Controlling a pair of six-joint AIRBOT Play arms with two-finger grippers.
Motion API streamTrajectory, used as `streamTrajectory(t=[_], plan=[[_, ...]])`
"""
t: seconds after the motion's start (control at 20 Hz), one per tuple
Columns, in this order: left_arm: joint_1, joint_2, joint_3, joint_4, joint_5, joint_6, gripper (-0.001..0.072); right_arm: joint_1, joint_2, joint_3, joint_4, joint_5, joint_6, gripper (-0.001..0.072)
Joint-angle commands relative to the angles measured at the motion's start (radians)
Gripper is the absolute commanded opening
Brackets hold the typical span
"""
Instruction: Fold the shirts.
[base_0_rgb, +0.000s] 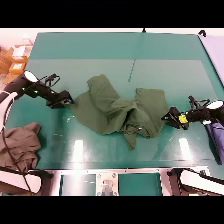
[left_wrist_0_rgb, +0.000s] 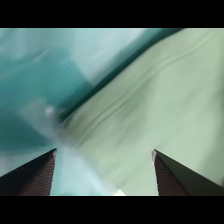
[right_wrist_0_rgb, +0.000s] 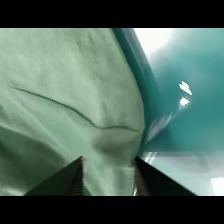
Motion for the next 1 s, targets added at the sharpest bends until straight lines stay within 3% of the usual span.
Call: streamTrajectory(t=[0.0, 0.1, 0.15, 0.25, 0.45, 0.75, 0.95], plan=[[0.004, -0.021, -0.004, -0.073, 0.097, 0.048, 0.0606, 0.016, -0.056, -0.005, 0.045, -0.065, -0.038, 0.0332], [0.004, -0.021, -0.004, -0.092, 0.091, 0.051, 0.0236, 0.016, -0.085, 0.015, 0.09, -0.066, -0.097, 0.0129], [0.004, -0.021, -0.004, -0.1, 0.066, 0.06, 0.0015, 0.016, -0.091, 0.038, 0.099, -0.068, -0.116, 0.0018], [0.005, -0.013, -0.004, -0.081, -0.034, 0.095, 0.002, 0.014, -0.093, 0.123, 0.098, -0.076, -0.118, 0.0016], [0.004, 0.089, -0.042, 0.061, -0.199, 0.061, 0.0019, 0.019, -0.189, 0.45, 0.1, -0.041, -0.094, 0.0016], [0.004, 0.42, -0.359, 0.16, -0.241, -0.034, 0.0019, 0.063, -0.517, 0.979, 0.099, 0.053, -0.032, 0.0015], [0.004, 0.484, -0.528, 0.198, -0.233, -0.087, 0.0019, 0.084, -0.652, 1.176, 0.098, 0.052, 0.01, 0.0015]])
